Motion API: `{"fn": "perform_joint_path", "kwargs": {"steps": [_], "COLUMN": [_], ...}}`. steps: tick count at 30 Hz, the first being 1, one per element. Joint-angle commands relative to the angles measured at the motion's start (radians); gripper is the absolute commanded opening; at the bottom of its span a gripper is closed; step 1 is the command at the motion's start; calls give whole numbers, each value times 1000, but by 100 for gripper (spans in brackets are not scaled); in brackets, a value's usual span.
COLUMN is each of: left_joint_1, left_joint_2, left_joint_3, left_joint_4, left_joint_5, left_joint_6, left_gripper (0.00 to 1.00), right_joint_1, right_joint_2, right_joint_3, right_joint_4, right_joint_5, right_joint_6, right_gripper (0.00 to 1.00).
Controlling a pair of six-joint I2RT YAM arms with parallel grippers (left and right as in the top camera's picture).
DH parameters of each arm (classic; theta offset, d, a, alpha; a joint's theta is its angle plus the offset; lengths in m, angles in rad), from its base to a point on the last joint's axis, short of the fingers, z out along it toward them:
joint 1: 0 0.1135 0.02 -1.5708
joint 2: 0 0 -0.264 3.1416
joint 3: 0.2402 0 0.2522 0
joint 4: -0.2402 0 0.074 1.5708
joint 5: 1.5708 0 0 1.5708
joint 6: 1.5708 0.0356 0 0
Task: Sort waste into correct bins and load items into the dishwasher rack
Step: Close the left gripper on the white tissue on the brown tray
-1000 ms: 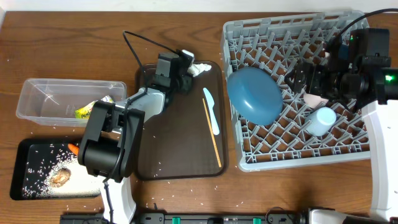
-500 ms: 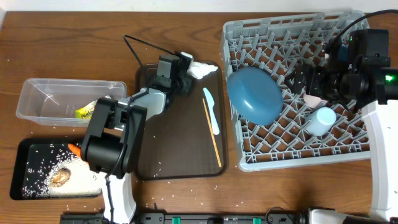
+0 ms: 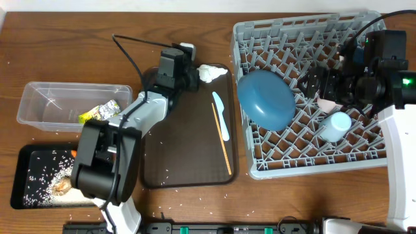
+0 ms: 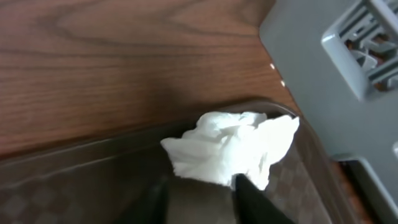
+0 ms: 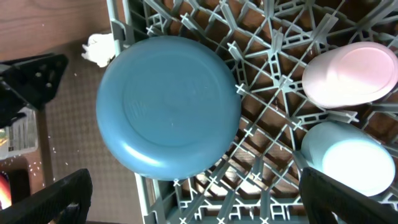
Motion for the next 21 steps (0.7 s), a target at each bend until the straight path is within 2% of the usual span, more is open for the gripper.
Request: {"fn": "perform_joint_path", "kwargs": {"steps": [1, 15, 18, 21], "left_joint_1": [-17, -20, -20, -19], "left_joint_2": [63, 185, 191, 190], "left_joint_3": [-6, -6, -6, -6], "left_joint_4": [28, 145, 153, 169], "left_joint_5": [-2, -3, -4, -3], "left_joint_6": [-106, -106, -103, -103], "left_gripper": [50, 49, 42, 25], "right_joint_1": [14, 15, 14, 15], "right_joint_2": [2, 2, 2, 2], "right_joint_3": [-3, -3, -3, -3], "right_joint_4": [5, 0, -5, -7], "right_joint_5": [3, 3, 3, 3], "right_joint_6": [-14, -14, -14, -14], "right_gripper": [99, 99, 99, 99]}}
